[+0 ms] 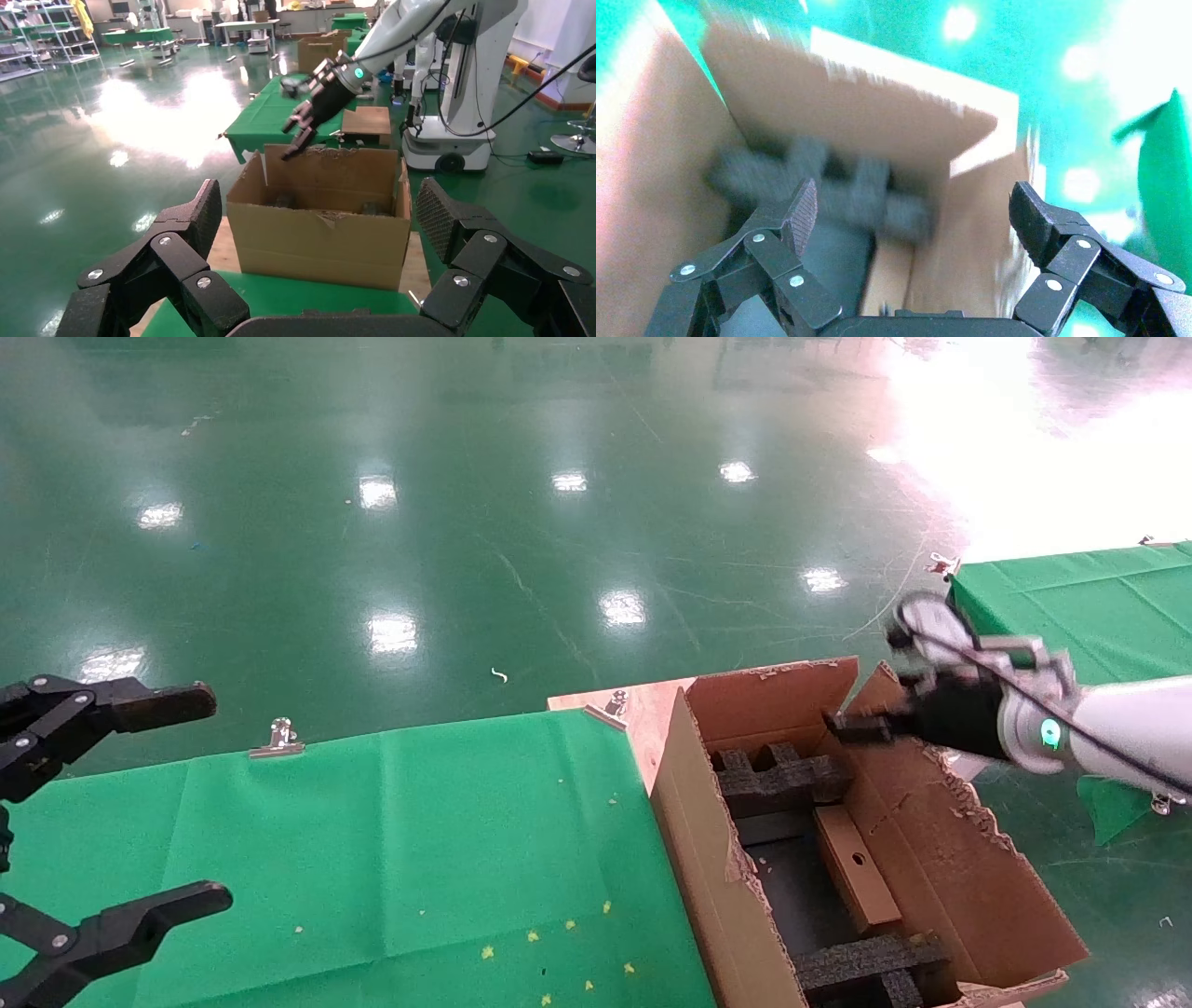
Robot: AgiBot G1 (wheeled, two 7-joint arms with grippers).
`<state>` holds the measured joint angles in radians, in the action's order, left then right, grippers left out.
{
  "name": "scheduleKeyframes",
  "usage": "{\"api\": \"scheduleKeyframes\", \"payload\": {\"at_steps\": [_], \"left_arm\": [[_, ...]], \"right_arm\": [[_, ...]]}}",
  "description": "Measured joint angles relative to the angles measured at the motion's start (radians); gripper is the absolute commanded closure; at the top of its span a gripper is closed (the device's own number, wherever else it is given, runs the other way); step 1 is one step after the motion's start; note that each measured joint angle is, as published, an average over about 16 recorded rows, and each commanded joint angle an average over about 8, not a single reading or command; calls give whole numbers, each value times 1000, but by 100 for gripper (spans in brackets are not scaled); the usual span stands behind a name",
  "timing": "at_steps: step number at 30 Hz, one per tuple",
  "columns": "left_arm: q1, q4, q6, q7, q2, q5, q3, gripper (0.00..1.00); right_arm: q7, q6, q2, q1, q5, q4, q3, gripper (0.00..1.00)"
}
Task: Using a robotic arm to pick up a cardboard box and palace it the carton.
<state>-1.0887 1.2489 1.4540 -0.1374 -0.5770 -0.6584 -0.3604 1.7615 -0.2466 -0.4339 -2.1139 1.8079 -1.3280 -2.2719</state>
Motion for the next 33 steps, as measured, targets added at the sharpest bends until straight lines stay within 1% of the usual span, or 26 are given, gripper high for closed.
{"api": "scheduleKeyframes", "payload": {"at_steps": [5, 10, 14, 17, 21, 25, 33], "left_arm": [[0, 0, 0, 0, 0, 0, 0, 0], [0, 0, 0, 0, 0, 0, 0, 0], [0, 0, 0, 0, 0, 0, 0, 0], [0, 0, 0, 0, 0, 0, 0, 0], [0, 0, 0, 0, 0, 0, 0, 0], [0, 0, 0, 0, 0, 0, 0, 0], [0, 0, 0, 0, 0, 0, 0, 0]], "right_arm": [[-32, 57, -8, -36, -26, -39, 23, 0], [-61, 112, -29, -43, -63, -51, 34, 0], [-74, 131, -39, -40, -82, -54, 39, 0], [-88, 128, -43, -32, -93, -54, 54, 0], [-121, 91, -45, -5, -115, -50, 100, 0], [-180, 32, -49, 39, -153, -46, 179, 0], [-365, -138, -67, 172, -276, -34, 420, 0]]}}
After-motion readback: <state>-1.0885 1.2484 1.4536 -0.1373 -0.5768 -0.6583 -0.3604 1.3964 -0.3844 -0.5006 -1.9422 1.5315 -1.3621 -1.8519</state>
